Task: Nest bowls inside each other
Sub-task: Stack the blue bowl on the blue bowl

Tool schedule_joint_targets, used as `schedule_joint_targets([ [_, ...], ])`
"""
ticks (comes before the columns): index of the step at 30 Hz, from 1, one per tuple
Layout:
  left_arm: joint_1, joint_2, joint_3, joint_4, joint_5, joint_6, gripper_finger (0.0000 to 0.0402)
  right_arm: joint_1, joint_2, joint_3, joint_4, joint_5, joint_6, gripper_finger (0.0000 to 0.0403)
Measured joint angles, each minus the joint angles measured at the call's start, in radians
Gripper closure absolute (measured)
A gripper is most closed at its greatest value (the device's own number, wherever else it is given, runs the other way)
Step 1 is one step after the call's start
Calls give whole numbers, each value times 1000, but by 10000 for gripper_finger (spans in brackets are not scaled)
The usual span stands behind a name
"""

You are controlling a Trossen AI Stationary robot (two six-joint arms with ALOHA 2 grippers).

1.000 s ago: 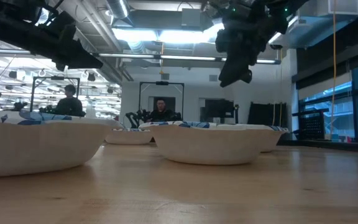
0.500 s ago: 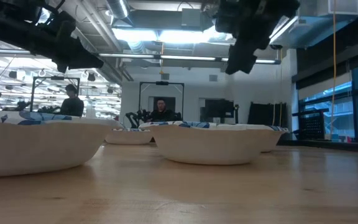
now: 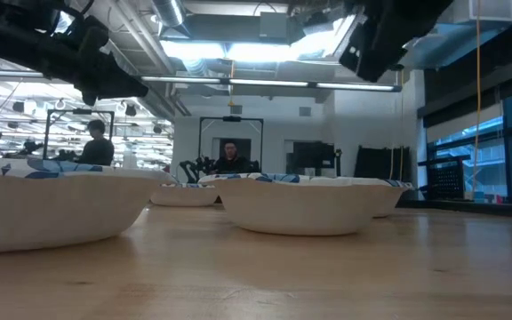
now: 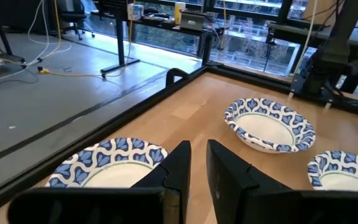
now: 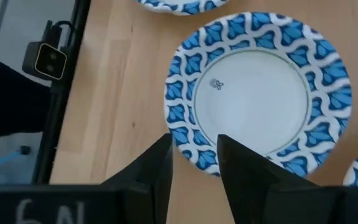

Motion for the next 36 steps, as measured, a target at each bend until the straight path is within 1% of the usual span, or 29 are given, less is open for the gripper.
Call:
schedule_joint_targets([
  [3, 0, 0, 0, -7, 0, 0, 354, 34, 4, 0, 45, 29, 53, 276],
  [6, 0, 0, 0, -9, 0, -15, 354, 42, 26, 0, 91, 33, 124, 276],
  [10, 0, 0, 0, -18, 0, -49, 354, 41, 87, 0, 134, 8, 149, 276],
  [13, 0, 0, 0, -49, 0, -75, 354, 44, 148, 0, 154, -23, 153, 276],
  [19, 0, 0, 0, -137, 26, -80, 354, 72, 238, 0, 212, -27, 152, 276],
  [22, 0, 0, 0, -153, 46, -80, 354, 86, 257, 0, 231, -31, 168, 276],
  [30, 0, 0, 0, -154, 48, -79, 354, 113, 295, 0, 227, -47, 171, 276],
  [36, 0, 0, 0, -153, 48, -79, 354, 111, 309, 0, 226, -20, 149, 276],
])
